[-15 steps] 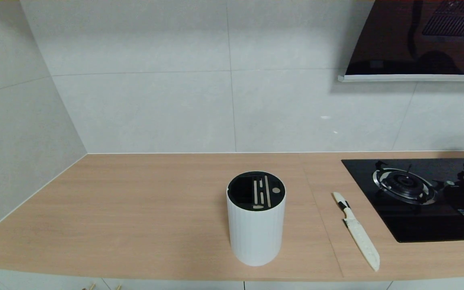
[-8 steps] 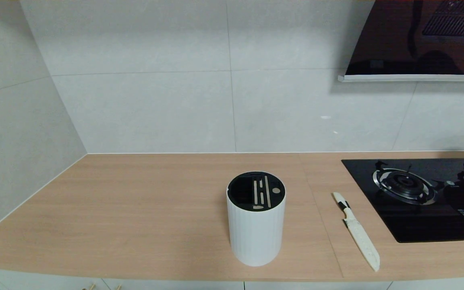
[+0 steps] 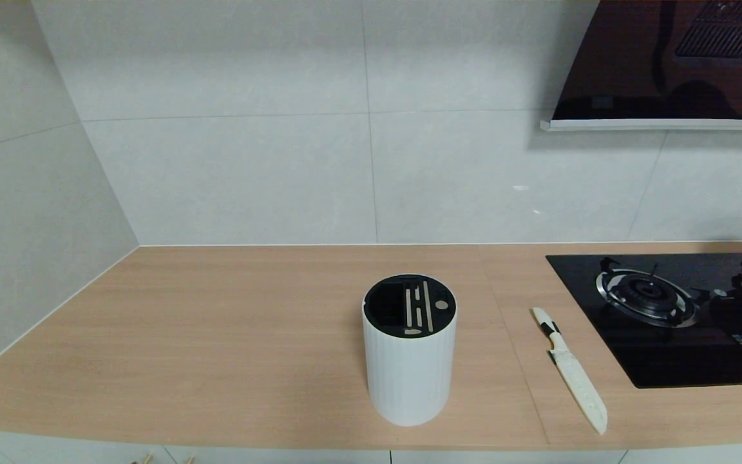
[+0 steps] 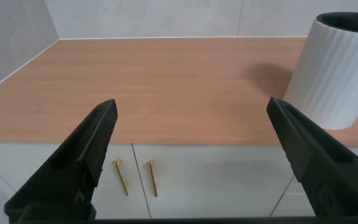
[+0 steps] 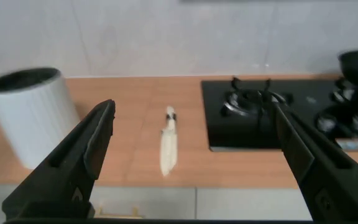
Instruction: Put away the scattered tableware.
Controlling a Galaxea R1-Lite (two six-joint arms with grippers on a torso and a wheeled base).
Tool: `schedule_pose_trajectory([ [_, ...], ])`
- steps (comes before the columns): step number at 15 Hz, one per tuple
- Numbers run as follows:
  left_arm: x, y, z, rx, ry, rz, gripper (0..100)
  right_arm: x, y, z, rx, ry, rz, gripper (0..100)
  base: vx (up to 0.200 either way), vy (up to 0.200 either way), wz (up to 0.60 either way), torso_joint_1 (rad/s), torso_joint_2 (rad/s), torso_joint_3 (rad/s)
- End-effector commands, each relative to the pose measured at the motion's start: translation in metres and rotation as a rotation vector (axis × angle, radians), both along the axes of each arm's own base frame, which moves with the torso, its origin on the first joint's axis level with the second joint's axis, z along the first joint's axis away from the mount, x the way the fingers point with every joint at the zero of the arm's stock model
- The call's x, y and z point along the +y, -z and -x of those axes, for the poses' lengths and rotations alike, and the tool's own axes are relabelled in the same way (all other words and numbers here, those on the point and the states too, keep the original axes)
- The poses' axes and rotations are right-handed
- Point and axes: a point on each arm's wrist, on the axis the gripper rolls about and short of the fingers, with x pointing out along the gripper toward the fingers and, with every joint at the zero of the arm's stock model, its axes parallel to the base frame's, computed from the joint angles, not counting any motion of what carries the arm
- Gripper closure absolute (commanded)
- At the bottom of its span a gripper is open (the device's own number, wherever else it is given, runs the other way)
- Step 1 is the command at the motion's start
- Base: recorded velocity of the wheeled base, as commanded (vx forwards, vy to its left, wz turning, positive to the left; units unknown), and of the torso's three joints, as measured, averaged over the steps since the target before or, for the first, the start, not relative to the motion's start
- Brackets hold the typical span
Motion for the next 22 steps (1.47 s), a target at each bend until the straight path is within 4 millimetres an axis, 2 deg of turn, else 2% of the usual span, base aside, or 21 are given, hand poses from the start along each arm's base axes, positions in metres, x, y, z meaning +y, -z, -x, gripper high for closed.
schedule_pose_trajectory([
  [1,0.0,0.0,0.0,0.001,0.0,-0.001,0,0.001,-0.03,-0.041,0.219,-0.043,-0.001,0,0.0,0.0,0.0,0.0,0.0,0.0],
  [5,0.0,0.0,0.0,0.001,0.0,-0.001,0,0.01,-0.038,-0.11,0.514,-0.141,0.024,0,0.0,0.0,0.0,0.0,0.0,0.0],
  [7,0.0,0.0,0.0,0.001,0.0,-0.001,0,0.02,-0.035,-0.139,0.613,-0.177,0.053,0,0.0,0.0,0.0,0.0,0.0,0.0],
  [9,0.0,0.0,0.0,0.001,0.0,-0.001,0,0.032,-0.024,-0.179,0.691,-0.171,0.084,0,0.0,0.0,0.0,0.0,0.0,0.0],
  [12,0.0,0.0,0.0,0.001,0.0,-0.001,0,0.043,0.006,-0.233,0.714,-0.136,0.099,0,0.0,0.0,0.0,0.0,0.0,0.0],
  [14,0.0,0.0,0.0,0.001,0.0,-0.001,0,0.048,0.029,-0.262,0.732,-0.088,0.128,0,0.0,0.0,0.0,0.0,0.0,0.0],
  [20,0.0,0.0,0.0,0.001,0.0,-0.001,0,0.057,0.095,-0.31,0.809,-0.06,0.147,0,0.0,0.0,0.0,0.0,0.0,0.0],
  [22,0.0,0.0,0.0,0.001,0.0,-0.001,0,0.057,0.115,-0.319,0.813,-0.044,0.151,0,0.0,0.0,0.0,0.0,0.0,0.0],
])
